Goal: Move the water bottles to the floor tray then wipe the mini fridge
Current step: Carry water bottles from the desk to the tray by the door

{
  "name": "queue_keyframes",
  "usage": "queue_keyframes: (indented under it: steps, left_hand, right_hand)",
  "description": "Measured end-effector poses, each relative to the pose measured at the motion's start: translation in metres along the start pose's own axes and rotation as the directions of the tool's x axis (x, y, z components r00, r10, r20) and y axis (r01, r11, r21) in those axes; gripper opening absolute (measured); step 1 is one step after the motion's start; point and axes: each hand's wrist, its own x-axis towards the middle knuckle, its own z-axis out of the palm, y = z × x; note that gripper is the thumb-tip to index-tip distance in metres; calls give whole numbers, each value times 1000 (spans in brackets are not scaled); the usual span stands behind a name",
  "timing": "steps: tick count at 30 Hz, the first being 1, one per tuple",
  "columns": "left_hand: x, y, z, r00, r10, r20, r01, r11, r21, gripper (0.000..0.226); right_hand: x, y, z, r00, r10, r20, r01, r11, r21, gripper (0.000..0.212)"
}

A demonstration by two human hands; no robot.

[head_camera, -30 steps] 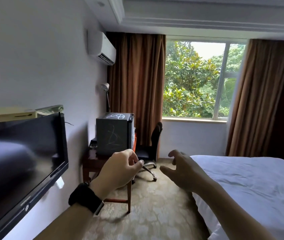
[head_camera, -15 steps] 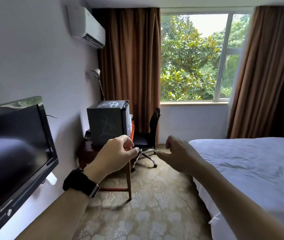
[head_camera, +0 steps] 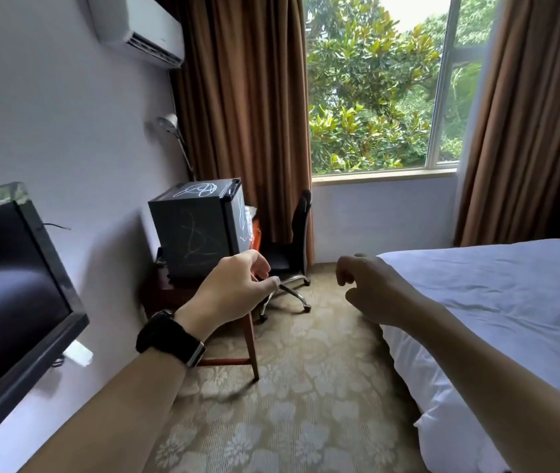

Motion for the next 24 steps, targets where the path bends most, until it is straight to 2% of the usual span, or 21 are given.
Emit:
queue_keyframes:
  steps: [7,10,13,20,24]
  left_hand:
    - [83,-41,31,999,-21,-27,21,1000,1,37]
    - [135,-72,43,1000,-19,-13,19,1000,8,45]
    - [199,-107,49,999,-17,-27,17,1000,1,44]
    - [350,-157,65,1000,-20,-16,20,1000,-19,40]
    - [407,-171,81,1000,-14,4,14,1000,-18,40]
  right_hand:
    - [92,31,22,999,-23,37,24,1000,-6,20]
    - [145,47,43,999,-22,45,22,1000,15,36]
    - [208,64,55,999,-10,52,8,1000,26,46]
    - [357,99,55,999,30,41,-32,998,61,34]
    - [416,118,65,997,53,58,-57,997,61,46]
